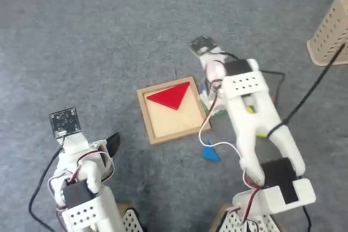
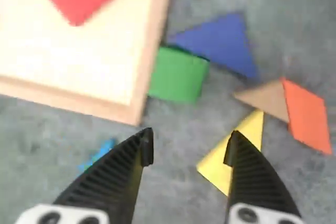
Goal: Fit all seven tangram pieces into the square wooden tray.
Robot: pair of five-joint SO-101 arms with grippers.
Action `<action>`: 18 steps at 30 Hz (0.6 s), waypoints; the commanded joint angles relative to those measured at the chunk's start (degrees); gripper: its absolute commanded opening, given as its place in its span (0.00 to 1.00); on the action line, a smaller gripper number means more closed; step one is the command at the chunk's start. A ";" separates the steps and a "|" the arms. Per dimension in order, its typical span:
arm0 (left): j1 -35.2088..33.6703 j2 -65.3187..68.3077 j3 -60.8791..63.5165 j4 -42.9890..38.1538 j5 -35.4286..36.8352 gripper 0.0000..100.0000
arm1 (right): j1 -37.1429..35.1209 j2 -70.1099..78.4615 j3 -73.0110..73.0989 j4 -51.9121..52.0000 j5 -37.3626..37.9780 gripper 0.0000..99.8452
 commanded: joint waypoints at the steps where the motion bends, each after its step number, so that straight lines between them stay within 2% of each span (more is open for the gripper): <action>1: 0.09 -0.70 -0.75 -0.09 -0.09 0.35 | 0.75 -0.66 -4.22 8.31 11.43 0.22; 4: 0.09 -0.70 -0.75 -0.09 -0.09 0.35 | 6.20 -1.27 1.67 7.52 20.84 0.27; 7: 0.09 -0.70 -0.75 -0.09 -0.09 0.35 | 12.35 -1.27 8.00 0.22 26.64 0.33; 12: 0.09 -0.70 -0.75 -0.09 -0.09 0.35 | 15.87 -0.66 14.86 -10.07 29.27 0.36; 18: 0.09 -0.70 -0.75 -0.09 -0.09 0.35 | 16.66 -0.57 16.44 -13.05 29.27 0.36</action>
